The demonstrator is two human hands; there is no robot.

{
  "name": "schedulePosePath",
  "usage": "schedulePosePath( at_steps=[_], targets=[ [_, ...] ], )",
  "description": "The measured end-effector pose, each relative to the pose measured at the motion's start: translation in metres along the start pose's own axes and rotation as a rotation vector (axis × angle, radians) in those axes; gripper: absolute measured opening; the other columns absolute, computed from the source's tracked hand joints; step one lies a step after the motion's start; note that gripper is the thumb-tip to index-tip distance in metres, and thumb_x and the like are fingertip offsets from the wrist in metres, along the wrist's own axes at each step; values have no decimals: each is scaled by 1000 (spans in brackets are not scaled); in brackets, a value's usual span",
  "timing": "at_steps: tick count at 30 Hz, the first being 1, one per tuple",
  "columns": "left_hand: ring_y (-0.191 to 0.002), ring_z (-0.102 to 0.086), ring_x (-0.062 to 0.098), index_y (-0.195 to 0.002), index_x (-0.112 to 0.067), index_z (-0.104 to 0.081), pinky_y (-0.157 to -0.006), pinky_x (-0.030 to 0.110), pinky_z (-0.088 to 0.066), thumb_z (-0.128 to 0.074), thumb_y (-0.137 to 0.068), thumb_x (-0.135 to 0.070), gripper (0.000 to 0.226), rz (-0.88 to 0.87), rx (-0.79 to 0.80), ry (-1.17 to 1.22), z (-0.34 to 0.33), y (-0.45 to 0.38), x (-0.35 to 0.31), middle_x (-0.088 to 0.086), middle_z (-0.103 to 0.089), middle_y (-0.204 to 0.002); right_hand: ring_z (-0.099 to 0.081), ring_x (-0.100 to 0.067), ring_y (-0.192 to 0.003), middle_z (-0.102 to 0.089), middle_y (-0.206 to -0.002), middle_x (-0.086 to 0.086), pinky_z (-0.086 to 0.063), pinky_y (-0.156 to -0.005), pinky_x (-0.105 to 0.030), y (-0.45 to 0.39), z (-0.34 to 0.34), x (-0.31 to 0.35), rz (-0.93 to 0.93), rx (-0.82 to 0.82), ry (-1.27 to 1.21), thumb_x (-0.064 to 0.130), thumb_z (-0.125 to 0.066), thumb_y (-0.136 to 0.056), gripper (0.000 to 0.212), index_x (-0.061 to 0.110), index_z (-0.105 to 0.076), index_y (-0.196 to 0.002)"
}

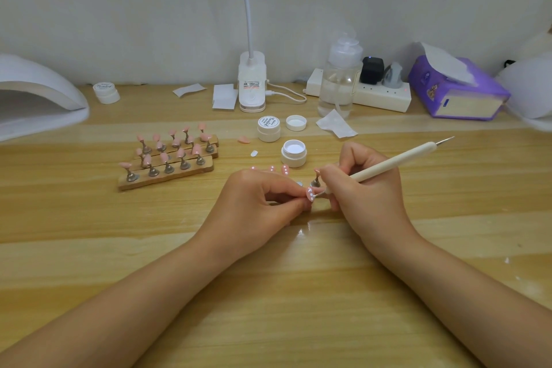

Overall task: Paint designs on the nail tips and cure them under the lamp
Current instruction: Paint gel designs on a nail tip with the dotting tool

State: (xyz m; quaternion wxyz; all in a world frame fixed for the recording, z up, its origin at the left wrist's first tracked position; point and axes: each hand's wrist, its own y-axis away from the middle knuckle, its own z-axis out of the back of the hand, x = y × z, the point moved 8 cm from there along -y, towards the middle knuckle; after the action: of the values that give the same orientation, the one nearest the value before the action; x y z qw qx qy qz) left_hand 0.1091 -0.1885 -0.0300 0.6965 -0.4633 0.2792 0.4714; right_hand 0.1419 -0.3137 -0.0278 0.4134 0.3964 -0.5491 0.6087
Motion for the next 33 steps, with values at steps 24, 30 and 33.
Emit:
schedulePosePath(
  at_steps=[24, 30, 33],
  targets=[
    [-77, -59, 5, -83, -7, -72, -67, 15, -48, -71, -76, -10, 8, -403, -229, -200, 16, 3, -50, 2, -64, -87, -32, -5, -30, -35, -38, 6, -45, -41, -19, -7, 19, -25, -269, -238, -497, 10, -59, -84, 38, 16, -37, -53],
    [-84, -56, 3, -79, -13, -71, -99, 45, -36, -72, -76, -18, 6, -272, -308, -323, 27, -15, -39, -10, -62, -83, -32, -5, -30, -33, -38, 6, -45, -41, -19, -7, 19, -27, -278, -245, -499, 11, -59, -84, 39, 17, -38, -53],
    [-88, -56, -4, -79, -25, -66, -109, 23, -16, -73, -76, -15, 12, -154, -278, -292, 26, -19, -22, -21, -63, -81, -32, -5, -30, -34, -38, 7, -45, -41, -19, -8, 18, -27, -277, -244, -498, 11, -59, -84, 38, 17, -39, -53]
  ],
)
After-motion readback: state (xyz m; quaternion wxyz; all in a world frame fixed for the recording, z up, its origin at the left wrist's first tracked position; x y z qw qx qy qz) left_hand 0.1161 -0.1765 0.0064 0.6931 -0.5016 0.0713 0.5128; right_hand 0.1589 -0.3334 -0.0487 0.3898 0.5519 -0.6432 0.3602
